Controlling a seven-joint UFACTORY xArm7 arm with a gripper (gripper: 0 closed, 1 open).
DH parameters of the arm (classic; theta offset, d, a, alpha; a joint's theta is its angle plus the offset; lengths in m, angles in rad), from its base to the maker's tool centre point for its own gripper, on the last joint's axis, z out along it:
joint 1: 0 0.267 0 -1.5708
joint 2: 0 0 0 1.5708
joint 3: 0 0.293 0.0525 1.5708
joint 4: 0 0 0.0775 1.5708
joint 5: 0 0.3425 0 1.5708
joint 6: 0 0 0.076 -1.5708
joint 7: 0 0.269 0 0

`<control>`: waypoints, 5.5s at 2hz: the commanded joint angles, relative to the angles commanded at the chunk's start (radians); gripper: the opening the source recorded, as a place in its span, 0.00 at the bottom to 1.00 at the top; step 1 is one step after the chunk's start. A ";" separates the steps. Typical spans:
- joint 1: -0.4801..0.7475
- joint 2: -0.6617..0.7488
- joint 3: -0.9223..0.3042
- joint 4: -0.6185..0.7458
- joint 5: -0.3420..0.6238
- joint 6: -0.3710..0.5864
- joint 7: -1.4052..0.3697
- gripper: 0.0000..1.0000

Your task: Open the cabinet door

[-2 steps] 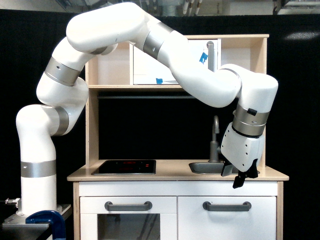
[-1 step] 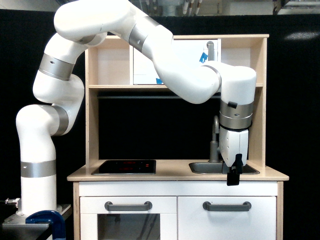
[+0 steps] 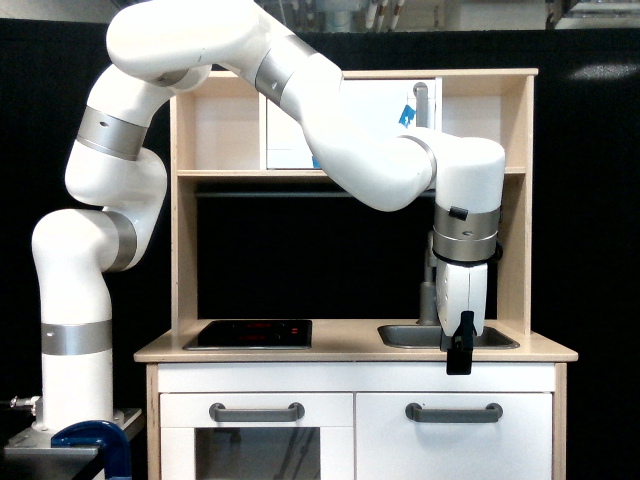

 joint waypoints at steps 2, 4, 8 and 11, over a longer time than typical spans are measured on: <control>0.001 0.062 0.038 0.014 0.017 -0.046 -0.081 1.00; 0.083 0.184 0.111 -0.025 0.049 -0.256 -0.035 1.00; 0.044 0.246 0.156 -0.075 0.057 -0.360 -0.085 1.00; -0.016 0.403 0.127 0.208 -0.042 -0.210 -0.068 1.00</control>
